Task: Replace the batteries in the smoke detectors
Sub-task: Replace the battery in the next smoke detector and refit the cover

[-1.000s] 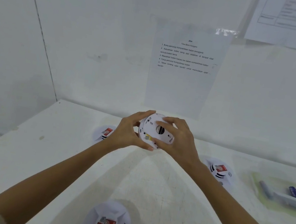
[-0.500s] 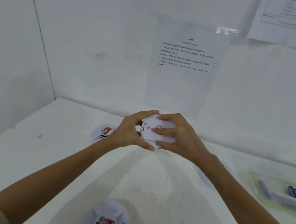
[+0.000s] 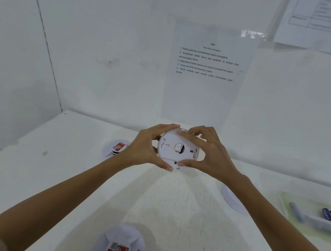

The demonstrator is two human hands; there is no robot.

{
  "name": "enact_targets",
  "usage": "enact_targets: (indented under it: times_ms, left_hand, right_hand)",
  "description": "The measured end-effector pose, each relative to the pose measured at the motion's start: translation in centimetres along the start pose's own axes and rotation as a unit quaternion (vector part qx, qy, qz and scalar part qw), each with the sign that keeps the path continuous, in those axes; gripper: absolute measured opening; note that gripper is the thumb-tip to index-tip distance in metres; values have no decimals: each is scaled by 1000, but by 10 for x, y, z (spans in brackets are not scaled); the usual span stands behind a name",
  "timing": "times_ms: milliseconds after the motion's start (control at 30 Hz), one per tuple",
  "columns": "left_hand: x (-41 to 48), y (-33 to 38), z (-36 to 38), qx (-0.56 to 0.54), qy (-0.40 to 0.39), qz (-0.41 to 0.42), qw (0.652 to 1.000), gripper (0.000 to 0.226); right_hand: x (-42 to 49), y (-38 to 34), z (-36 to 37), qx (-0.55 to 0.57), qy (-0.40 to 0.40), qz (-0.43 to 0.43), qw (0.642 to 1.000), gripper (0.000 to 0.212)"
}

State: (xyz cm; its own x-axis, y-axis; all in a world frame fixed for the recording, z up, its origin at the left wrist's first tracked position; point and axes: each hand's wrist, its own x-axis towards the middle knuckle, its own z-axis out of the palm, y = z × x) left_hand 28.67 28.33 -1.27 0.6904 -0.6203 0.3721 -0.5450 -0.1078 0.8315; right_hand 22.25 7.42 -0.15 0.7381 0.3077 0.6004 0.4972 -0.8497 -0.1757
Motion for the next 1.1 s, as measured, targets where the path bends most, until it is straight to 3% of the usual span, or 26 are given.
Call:
enact_targets:
  times_ms: [100,233,500,767,1100]
  left_hand:
    - [1,1,0,-3,6,8,1000,98]
    - [2,3,0,-2,16,11,1000,98]
    - [0,1,0,-3,30,14,999,99]
    - [-1,3,-2,-18,18,-4,1000,99]
    - [0,8,5,-30,11,3,999,100]
  right_hand:
    - [-4,2,3,14,36,17,999,67]
    - [-10,0,10,124,43,76,988,67]
    - [-11,-14,22,135,86,103,982,70]
    - [-1,-4,10,223,-12,118,968,70]
    - [-15,-19,16,210,145,99,962,64]
